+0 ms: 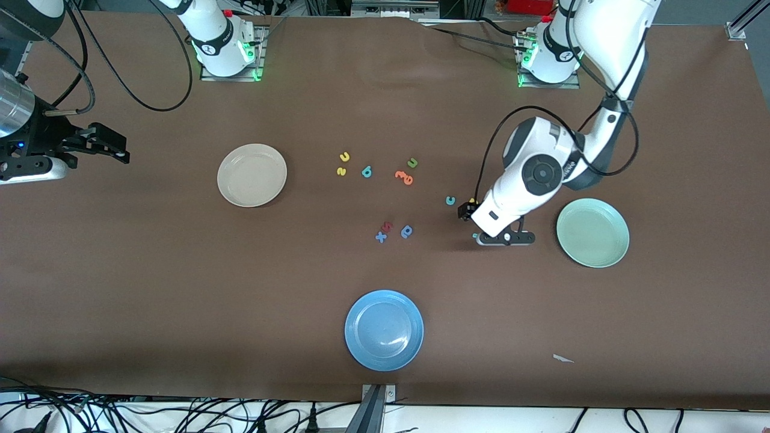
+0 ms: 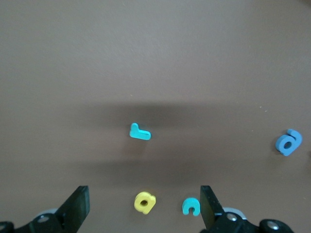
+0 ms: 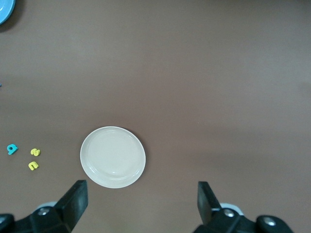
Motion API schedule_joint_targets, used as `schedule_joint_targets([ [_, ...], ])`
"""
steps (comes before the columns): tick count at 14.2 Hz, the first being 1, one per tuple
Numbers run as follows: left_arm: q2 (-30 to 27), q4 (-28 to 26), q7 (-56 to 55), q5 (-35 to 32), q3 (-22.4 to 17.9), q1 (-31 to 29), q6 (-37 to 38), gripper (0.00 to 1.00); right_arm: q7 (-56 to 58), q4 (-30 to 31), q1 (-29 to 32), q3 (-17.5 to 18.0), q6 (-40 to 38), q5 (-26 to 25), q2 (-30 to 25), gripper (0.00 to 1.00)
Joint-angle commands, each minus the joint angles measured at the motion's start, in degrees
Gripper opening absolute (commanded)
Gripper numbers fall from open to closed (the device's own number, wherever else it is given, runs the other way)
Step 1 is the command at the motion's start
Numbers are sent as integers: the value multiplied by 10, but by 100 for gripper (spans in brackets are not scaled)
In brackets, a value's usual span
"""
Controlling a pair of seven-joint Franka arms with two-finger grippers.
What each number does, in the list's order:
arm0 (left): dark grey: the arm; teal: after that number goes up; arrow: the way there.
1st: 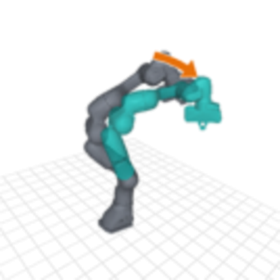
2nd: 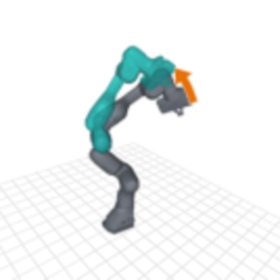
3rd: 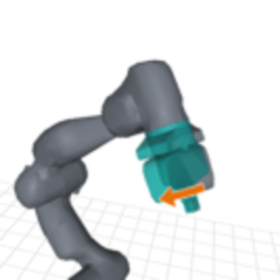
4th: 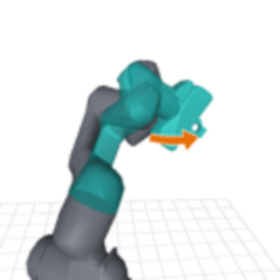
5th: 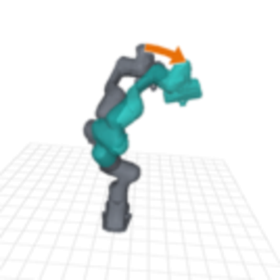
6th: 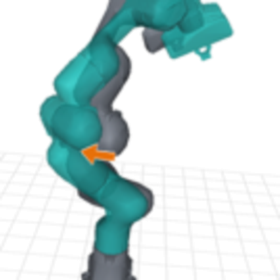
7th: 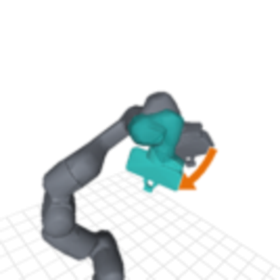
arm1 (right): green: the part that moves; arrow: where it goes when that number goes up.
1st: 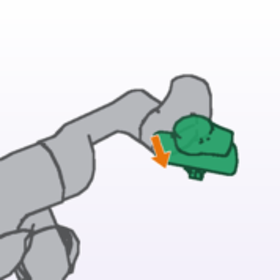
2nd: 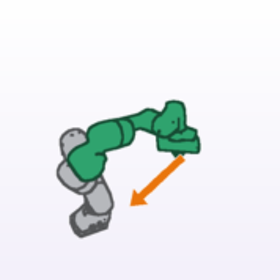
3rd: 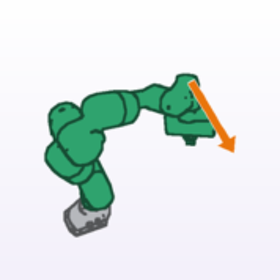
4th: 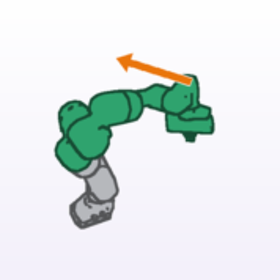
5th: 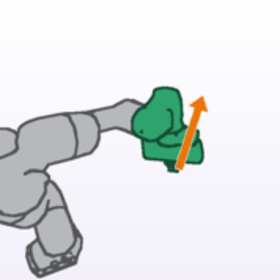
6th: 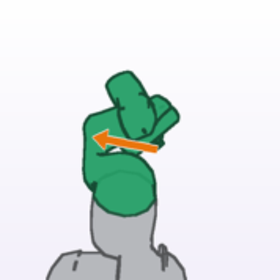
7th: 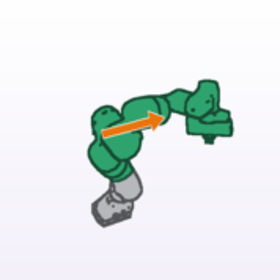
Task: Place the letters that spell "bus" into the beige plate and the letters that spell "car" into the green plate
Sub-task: 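Reach the left gripper to the yellow letter a and grasp it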
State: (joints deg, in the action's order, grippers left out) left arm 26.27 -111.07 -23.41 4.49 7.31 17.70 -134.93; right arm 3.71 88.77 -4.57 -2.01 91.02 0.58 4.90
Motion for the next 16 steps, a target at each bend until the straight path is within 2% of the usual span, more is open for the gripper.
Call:
schedule_joint_targets([
  [1,-58,-122,-5,2,10,2,-93,100,2,-12,0,0,-11,6,4,100],
  [5,-34,-123,-14,-25,9,18,-97,97,2,-12,0,0,-11,6,4,100],
  [9,-2,-109,-19,-50,9,18,-97,87,1,-12,1,-1,-11,6,4,100],
  [16,28,-88,-60,-52,7,32,-97,66,2,-13,3,-2,-9,6,5,100],
])
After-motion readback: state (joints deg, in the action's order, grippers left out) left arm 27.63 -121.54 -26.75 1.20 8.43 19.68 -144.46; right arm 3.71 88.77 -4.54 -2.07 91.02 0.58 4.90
